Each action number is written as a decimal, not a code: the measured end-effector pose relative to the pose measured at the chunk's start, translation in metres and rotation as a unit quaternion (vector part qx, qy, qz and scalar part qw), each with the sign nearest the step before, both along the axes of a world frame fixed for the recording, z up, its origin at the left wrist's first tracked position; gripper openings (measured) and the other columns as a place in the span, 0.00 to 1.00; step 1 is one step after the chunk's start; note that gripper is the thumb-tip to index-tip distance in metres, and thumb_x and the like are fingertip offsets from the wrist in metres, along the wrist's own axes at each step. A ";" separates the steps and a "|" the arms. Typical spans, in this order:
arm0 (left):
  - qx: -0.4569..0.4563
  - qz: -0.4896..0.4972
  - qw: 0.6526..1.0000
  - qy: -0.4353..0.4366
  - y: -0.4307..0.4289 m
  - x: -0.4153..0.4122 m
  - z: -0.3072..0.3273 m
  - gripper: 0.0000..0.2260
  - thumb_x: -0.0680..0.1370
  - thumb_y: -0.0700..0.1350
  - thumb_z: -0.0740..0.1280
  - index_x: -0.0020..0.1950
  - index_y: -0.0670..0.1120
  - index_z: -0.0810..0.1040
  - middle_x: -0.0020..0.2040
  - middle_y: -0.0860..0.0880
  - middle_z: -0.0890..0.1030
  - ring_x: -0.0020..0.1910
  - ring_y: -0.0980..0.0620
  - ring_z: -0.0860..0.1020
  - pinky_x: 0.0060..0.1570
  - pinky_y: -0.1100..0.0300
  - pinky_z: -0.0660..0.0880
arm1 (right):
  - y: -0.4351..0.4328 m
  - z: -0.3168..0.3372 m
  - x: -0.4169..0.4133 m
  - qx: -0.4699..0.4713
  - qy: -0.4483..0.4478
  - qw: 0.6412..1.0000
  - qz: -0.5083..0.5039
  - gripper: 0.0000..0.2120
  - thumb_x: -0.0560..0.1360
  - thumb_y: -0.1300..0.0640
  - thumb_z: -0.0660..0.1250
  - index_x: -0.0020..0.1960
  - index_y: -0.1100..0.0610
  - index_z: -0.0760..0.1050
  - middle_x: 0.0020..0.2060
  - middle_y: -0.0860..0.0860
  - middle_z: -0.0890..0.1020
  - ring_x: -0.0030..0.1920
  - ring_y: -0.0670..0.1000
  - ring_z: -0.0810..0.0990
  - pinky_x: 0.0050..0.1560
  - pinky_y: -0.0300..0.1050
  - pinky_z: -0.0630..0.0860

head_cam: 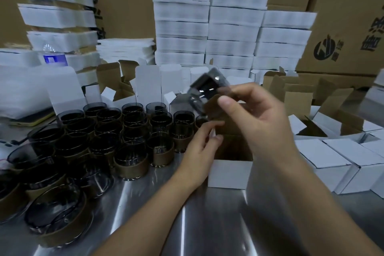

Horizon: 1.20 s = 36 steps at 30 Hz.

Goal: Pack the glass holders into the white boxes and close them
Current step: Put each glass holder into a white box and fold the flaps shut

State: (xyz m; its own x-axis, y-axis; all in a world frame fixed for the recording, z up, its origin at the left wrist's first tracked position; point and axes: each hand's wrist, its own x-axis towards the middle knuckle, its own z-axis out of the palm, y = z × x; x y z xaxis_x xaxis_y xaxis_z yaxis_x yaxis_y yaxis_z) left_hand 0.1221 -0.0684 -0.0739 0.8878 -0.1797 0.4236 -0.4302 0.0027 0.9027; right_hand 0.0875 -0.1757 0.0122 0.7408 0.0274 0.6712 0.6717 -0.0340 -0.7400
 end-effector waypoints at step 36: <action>-0.013 -0.007 1.000 -0.011 0.000 0.011 -0.011 0.21 0.71 0.61 0.55 0.61 0.55 0.71 0.57 0.53 0.78 0.59 0.57 0.75 0.60 0.61 0.70 | -0.043 -0.036 0.006 -0.348 -0.136 0.899 -0.228 0.07 0.66 0.53 0.72 0.39 0.56 0.81 0.38 0.47 0.78 0.46 0.47 0.71 0.53 0.42 0.63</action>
